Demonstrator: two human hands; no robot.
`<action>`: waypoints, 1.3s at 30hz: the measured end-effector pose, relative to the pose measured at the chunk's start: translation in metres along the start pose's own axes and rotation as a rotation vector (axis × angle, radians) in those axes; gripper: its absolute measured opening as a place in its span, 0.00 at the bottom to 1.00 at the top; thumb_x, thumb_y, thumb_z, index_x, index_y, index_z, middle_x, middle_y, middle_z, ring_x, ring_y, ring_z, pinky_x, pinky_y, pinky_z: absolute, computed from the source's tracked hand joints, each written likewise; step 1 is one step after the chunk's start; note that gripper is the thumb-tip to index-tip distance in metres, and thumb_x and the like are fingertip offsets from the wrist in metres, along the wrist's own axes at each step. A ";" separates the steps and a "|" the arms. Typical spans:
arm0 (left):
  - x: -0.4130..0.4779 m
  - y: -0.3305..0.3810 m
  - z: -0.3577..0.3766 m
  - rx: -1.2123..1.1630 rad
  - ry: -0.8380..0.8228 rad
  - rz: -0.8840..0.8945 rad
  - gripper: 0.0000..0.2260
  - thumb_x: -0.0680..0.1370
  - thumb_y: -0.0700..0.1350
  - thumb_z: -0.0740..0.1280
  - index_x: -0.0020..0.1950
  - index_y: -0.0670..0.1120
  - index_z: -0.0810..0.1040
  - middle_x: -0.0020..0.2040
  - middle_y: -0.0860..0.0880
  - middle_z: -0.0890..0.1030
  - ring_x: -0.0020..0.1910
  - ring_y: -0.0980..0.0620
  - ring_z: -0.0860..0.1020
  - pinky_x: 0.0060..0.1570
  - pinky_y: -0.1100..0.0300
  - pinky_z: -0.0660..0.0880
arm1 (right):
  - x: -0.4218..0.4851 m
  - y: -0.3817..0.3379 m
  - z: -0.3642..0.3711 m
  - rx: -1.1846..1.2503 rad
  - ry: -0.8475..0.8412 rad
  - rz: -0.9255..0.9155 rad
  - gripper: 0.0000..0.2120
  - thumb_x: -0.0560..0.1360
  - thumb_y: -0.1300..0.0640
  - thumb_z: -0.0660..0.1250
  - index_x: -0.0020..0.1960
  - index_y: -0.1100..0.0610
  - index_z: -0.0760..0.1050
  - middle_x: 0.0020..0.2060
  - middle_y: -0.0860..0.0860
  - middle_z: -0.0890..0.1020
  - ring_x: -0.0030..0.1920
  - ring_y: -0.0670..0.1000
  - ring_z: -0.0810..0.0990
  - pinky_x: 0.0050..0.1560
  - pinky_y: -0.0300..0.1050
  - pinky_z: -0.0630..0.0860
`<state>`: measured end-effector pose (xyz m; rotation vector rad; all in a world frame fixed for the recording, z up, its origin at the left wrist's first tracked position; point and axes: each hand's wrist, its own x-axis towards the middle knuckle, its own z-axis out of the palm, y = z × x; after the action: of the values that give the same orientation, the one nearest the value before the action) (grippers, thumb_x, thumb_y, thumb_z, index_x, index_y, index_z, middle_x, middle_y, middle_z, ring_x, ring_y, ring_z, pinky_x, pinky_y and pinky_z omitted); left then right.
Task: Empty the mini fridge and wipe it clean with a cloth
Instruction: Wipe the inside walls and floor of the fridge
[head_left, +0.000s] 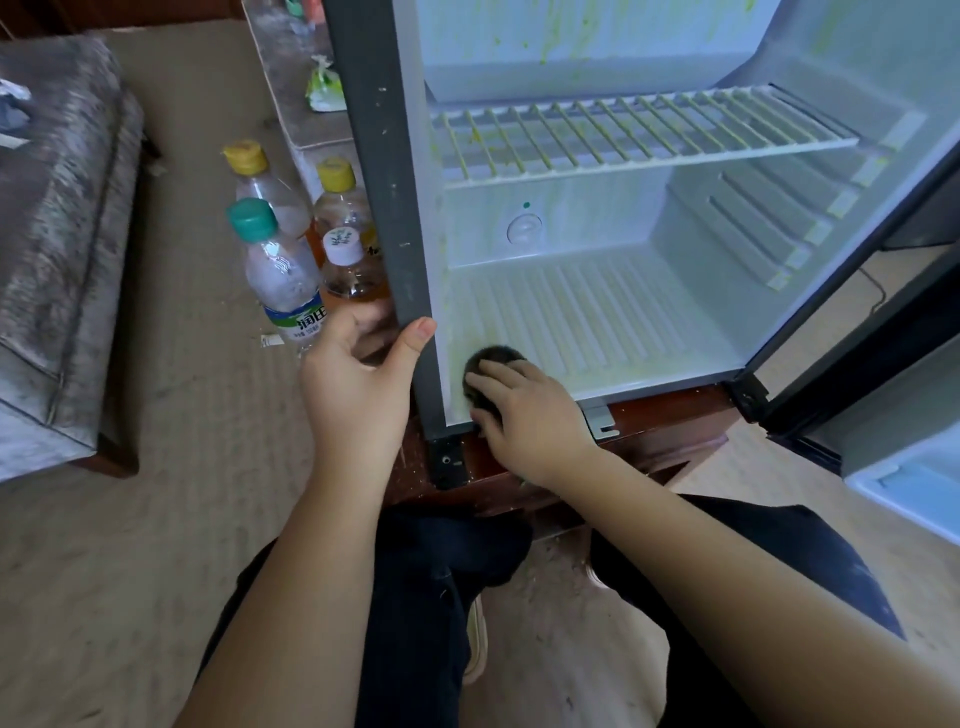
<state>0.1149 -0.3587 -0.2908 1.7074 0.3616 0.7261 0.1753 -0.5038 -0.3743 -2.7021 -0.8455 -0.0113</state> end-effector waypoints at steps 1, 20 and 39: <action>0.000 0.000 0.000 -0.004 0.004 -0.006 0.09 0.73 0.41 0.75 0.50 0.45 0.79 0.45 0.60 0.81 0.43 0.69 0.80 0.44 0.73 0.73 | 0.000 0.001 0.000 0.008 -0.007 0.001 0.21 0.79 0.51 0.60 0.70 0.53 0.71 0.70 0.50 0.72 0.68 0.57 0.68 0.65 0.55 0.69; -0.025 0.007 0.011 0.297 0.247 0.238 0.06 0.75 0.41 0.71 0.47 0.43 0.75 0.42 0.48 0.79 0.38 0.61 0.76 0.40 0.76 0.68 | 0.061 0.020 -0.007 0.126 -0.042 0.094 0.22 0.76 0.60 0.65 0.69 0.50 0.72 0.70 0.46 0.70 0.70 0.52 0.64 0.65 0.49 0.69; 0.030 0.048 0.146 0.693 0.008 0.956 0.15 0.75 0.38 0.66 0.62 0.43 0.79 0.62 0.47 0.80 0.62 0.45 0.76 0.67 0.48 0.65 | 0.064 0.194 -0.054 -0.011 0.006 0.418 0.26 0.80 0.58 0.55 0.78 0.54 0.56 0.77 0.51 0.55 0.76 0.54 0.54 0.75 0.45 0.51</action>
<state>0.2239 -0.4650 -0.2548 2.5576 -0.2871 1.3979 0.3411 -0.6348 -0.3722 -2.8321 -0.2658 0.0677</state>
